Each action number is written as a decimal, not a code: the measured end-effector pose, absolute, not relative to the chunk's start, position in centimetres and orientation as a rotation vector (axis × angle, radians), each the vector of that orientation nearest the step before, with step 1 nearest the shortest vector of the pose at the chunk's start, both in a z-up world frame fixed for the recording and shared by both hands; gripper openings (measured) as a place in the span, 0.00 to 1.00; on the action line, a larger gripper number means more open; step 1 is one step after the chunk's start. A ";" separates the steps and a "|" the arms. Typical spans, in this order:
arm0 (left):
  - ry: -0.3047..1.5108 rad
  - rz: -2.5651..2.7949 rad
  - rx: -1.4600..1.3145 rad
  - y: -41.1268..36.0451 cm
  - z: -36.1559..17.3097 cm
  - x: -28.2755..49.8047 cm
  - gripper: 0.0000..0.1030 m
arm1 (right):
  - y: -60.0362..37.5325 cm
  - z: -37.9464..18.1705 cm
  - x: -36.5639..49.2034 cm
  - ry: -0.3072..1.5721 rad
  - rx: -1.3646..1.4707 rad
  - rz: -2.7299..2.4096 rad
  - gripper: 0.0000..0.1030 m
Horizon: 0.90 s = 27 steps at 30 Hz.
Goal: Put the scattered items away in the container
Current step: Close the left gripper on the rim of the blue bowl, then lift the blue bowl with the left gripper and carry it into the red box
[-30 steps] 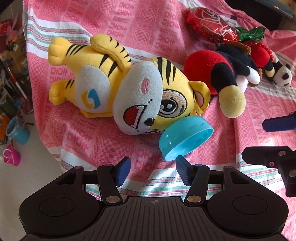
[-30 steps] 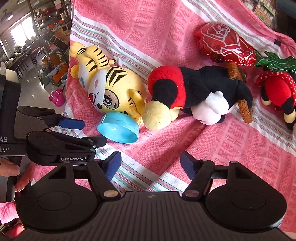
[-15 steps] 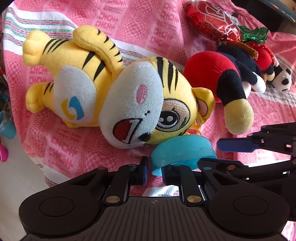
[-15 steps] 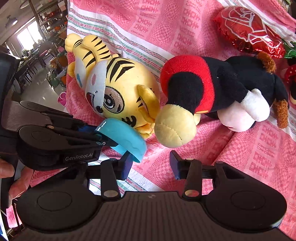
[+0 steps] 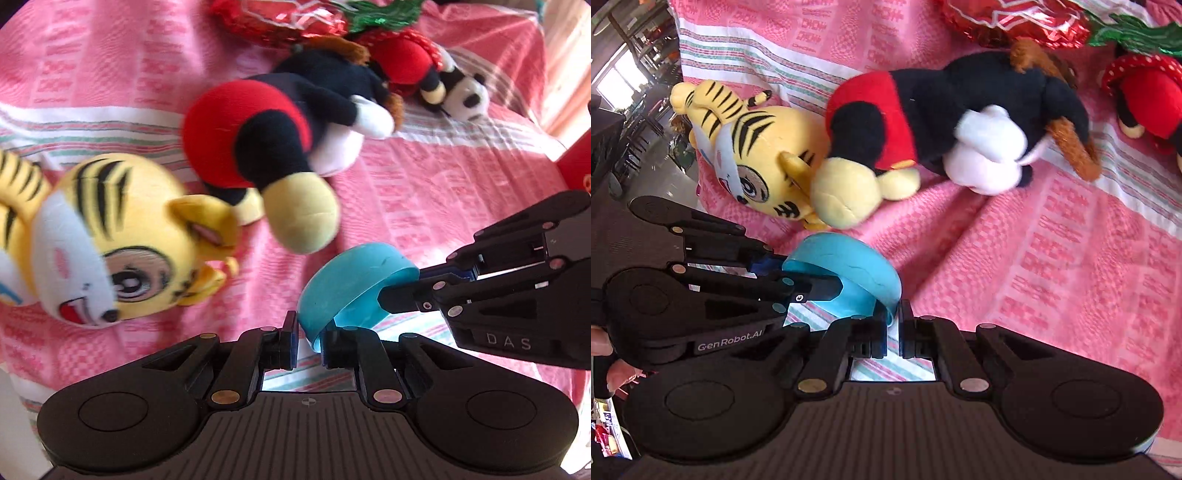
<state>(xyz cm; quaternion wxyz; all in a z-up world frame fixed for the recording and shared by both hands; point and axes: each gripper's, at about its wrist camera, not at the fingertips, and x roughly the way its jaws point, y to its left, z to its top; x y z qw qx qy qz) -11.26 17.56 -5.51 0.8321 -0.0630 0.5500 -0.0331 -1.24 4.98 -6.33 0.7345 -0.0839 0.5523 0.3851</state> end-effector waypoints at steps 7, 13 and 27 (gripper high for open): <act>1.223 -0.215 -0.045 11.4 -6.8 -9.0 0.45 | -1.5 -7.1 -0.6 1.289 -0.190 0.713 0.10; 1.224 -0.171 -0.033 9.9 -7.1 -8.0 0.54 | -4.5 -7.5 -0.5 1.240 -0.134 0.658 0.15; 1.244 -0.055 -0.023 10.5 -7.4 -8.4 0.52 | -2.6 -8.3 -1.3 1.206 -0.136 0.729 0.31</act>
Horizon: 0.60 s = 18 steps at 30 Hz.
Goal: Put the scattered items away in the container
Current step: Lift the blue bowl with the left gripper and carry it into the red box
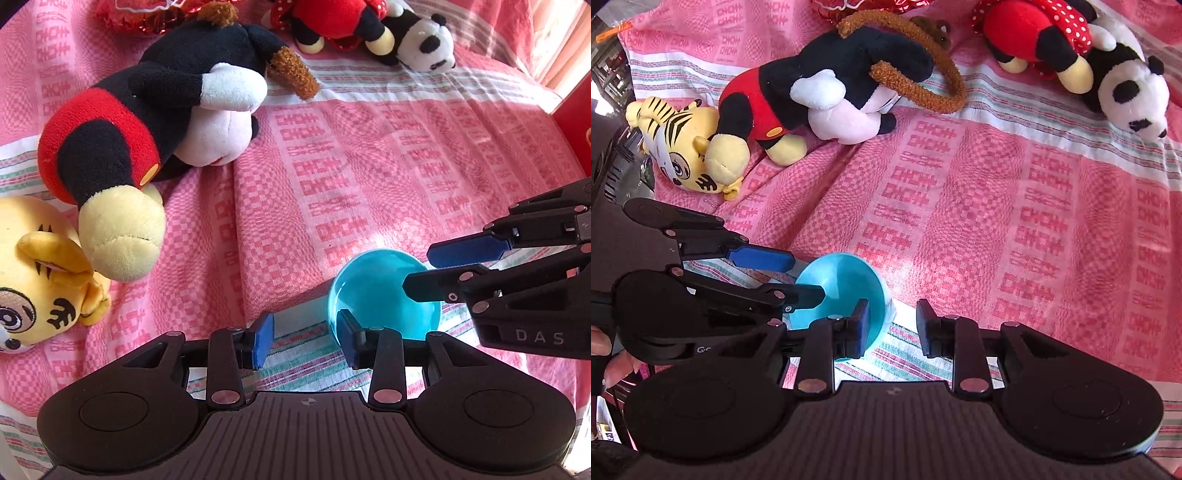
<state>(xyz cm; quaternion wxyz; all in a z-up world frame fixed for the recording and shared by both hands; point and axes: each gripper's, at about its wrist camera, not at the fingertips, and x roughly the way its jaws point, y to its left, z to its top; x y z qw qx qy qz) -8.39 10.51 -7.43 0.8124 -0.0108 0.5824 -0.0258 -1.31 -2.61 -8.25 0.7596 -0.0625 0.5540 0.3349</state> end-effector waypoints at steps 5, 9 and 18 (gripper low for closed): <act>1.237 -0.045 0.000 10.3 -7.5 -8.5 0.50 | -1.9 -8.4 -1.8 1.190 -0.179 0.717 0.31; 1.234 -0.041 0.017 10.1 -7.6 -8.6 0.46 | -2.0 -8.8 -1.9 1.182 -0.187 0.684 0.22; 1.235 -0.067 0.008 9.4 -7.5 -8.8 0.05 | -1.7 -8.9 -2.8 1.183 -0.182 0.676 0.09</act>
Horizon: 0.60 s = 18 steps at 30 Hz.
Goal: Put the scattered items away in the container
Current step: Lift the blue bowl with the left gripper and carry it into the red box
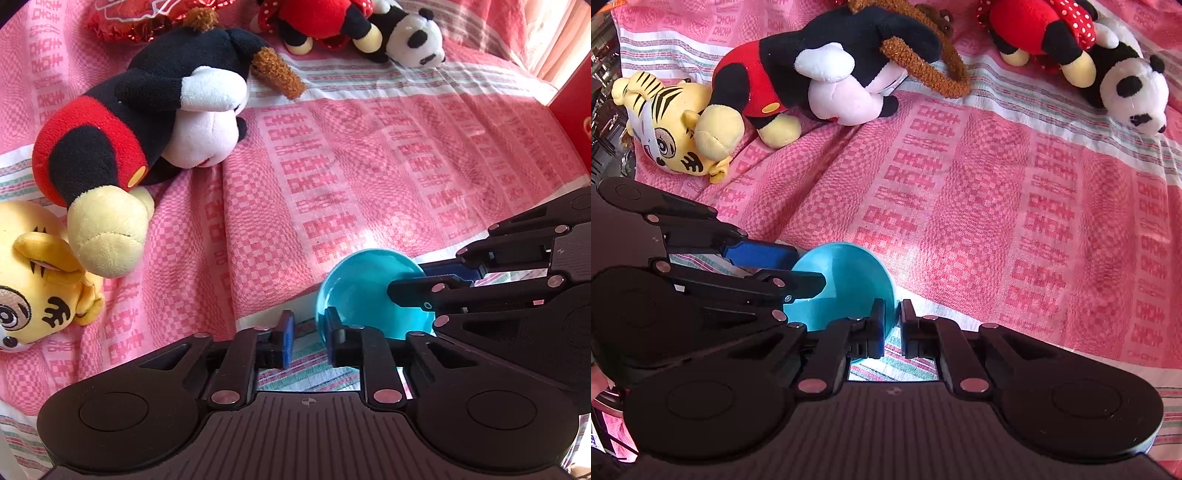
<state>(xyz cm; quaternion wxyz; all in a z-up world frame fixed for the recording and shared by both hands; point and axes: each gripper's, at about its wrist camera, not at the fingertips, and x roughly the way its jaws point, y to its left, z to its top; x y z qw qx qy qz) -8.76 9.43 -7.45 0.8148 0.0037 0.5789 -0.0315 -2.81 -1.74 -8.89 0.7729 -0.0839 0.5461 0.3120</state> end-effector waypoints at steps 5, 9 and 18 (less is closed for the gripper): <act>1.239 -0.079 0.003 8.9 -7.5 -9.2 0.00 | -1.9 -8.6 -3.3 1.178 -0.181 0.671 0.09; 1.227 -0.084 -0.007 8.7 -7.2 -9.6 0.00 | -2.5 -8.4 -3.6 1.170 -0.159 0.665 0.09; 1.209 -0.130 -0.047 6.9 -6.5 -9.5 0.00 | -4.7 -7.2 -4.3 1.138 -0.159 0.619 0.08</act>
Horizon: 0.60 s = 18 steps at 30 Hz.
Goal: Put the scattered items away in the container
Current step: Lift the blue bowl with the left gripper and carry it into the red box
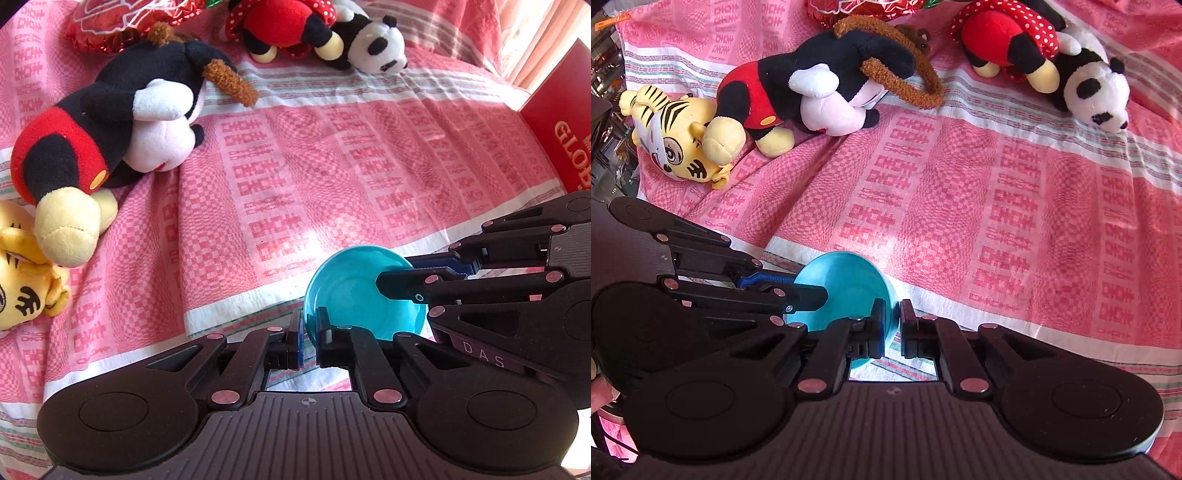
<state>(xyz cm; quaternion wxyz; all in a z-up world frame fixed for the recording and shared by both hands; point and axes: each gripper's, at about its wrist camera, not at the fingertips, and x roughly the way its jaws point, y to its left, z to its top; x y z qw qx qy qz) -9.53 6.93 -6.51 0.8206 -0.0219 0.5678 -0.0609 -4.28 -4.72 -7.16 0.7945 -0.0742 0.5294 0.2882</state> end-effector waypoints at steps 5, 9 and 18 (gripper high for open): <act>1.195 -0.171 -0.048 4.6 -5.9 -8.8 0.00 | -7.3 -6.4 -4.4 1.126 -0.145 0.569 0.08; 1.181 -0.202 -0.043 2.4 -5.2 -8.2 0.00 | -9.7 -5.6 -4.6 1.111 -0.133 0.533 0.08; 1.123 -0.290 -0.023 -3.3 -2.9 -6.9 0.00 | -16.1 -2.6 -4.8 1.049 -0.091 0.453 0.08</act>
